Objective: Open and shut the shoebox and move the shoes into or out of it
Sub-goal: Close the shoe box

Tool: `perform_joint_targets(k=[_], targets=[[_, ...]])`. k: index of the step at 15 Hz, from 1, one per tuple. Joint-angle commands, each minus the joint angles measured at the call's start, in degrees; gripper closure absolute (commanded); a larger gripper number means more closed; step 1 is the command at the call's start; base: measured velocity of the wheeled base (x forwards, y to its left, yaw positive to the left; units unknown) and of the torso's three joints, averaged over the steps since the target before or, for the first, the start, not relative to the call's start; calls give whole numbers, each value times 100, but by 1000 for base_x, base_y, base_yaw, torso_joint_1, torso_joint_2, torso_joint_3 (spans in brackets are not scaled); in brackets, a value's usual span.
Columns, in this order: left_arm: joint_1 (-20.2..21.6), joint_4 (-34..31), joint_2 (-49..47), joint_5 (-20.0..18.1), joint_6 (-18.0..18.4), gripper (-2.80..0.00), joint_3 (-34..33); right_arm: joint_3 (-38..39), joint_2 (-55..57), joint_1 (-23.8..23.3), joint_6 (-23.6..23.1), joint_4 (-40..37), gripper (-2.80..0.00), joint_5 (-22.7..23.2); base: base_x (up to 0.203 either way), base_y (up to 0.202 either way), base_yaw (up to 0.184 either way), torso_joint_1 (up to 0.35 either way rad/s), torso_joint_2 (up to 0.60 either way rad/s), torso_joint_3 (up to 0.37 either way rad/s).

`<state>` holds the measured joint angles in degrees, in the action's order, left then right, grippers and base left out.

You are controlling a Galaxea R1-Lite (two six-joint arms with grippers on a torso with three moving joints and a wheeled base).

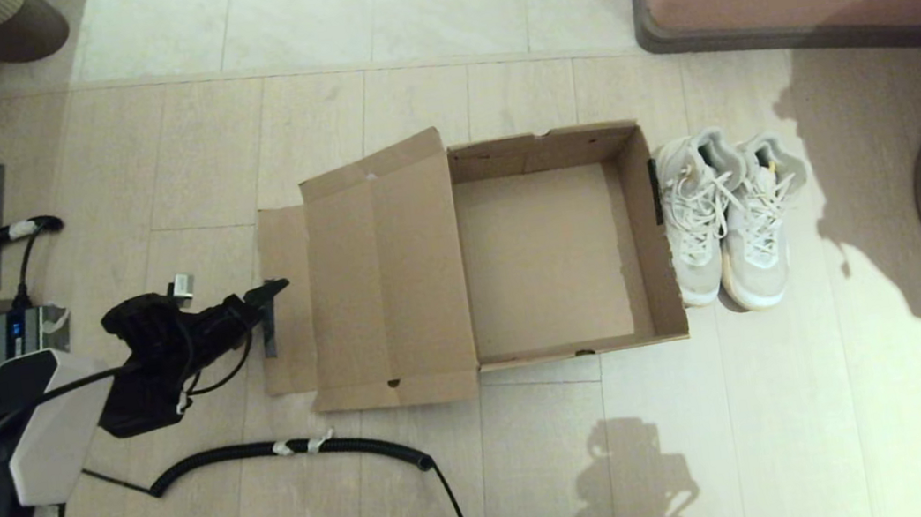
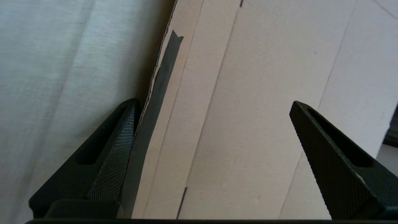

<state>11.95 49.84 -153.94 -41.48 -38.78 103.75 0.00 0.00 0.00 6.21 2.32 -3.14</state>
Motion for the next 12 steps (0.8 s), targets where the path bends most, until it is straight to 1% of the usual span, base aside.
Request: perform_joint_targets(k=[1, 4, 5, 12], targets=[[-52, 26, 49, -27, -25, -280, -4, 79, 9, 0, 4, 6, 0, -2, 0, 0, 0, 0, 0, 0], [-96, 9, 31, -27, -25, -280, -4, 79, 9, 0, 4, 6, 0, -2, 0, 0, 0, 0, 0, 0], [-114, 9, 19, -27, -25, 0, 2, 79, 9, 4, 4, 6, 0, -2, 0, 0, 0, 0, 0, 0], [-105, 9, -162, -36, -16, 0, 40, 79, 9, 0, 4, 6, 0, -2, 0, 0, 0, 0, 0, 0]])
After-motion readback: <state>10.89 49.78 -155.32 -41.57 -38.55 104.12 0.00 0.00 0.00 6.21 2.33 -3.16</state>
